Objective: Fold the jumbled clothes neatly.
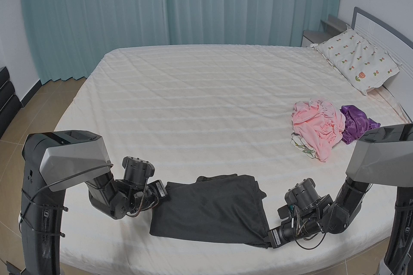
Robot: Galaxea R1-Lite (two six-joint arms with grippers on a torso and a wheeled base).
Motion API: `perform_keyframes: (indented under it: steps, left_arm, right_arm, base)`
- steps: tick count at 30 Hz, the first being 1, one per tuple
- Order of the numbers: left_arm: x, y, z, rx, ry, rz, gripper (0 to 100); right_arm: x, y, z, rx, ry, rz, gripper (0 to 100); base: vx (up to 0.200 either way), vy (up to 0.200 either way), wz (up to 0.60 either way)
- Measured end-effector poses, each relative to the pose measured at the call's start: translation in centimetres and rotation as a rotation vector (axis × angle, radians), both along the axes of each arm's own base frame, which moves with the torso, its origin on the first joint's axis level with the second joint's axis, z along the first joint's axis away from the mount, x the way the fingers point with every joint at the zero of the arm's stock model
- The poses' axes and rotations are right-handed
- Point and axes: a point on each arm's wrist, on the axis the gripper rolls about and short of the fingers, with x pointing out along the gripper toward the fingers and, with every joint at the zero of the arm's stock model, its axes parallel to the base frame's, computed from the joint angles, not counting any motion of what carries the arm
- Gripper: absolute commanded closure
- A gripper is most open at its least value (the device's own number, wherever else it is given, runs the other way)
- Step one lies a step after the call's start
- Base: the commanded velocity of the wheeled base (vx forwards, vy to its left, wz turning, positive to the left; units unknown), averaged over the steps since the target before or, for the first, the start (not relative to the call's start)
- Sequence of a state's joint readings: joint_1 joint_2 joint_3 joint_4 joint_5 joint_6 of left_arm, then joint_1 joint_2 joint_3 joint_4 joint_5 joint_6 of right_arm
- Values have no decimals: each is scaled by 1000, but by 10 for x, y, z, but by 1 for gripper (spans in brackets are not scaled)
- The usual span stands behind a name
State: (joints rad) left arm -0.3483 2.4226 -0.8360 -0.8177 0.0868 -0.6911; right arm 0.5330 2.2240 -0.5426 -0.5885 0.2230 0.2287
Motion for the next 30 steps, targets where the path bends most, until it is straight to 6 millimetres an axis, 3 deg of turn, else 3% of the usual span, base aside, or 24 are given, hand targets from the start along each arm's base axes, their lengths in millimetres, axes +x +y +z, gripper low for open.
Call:
perform_keyframes:
  steps: [1,13,21,25,30]
  left_arm:
    - [-1,0,0,1,2,-1,0]
    - [-4,5,8,-4,-6,8,0]
    - [-11,26,57,-63,-86,22,0]
    - [-25,39,85,-89,-120,19,0]
    - [-64,54,115,-101,-146,13,0]
  right_arm:
    - [0,0,0,0,0,1,0]
    - [6,-6,6,18,-28,-34,0]
    - [6,-29,38,58,-102,-109,0]
    - [-2,-41,61,84,-163,-145,0]
    - [-28,-60,102,131,-281,-228,0]
  base:
    - [0,0,0]
    - [0,0,0]
    - [0,0,0]
    - [0,0,0]
    - [0,0,0]
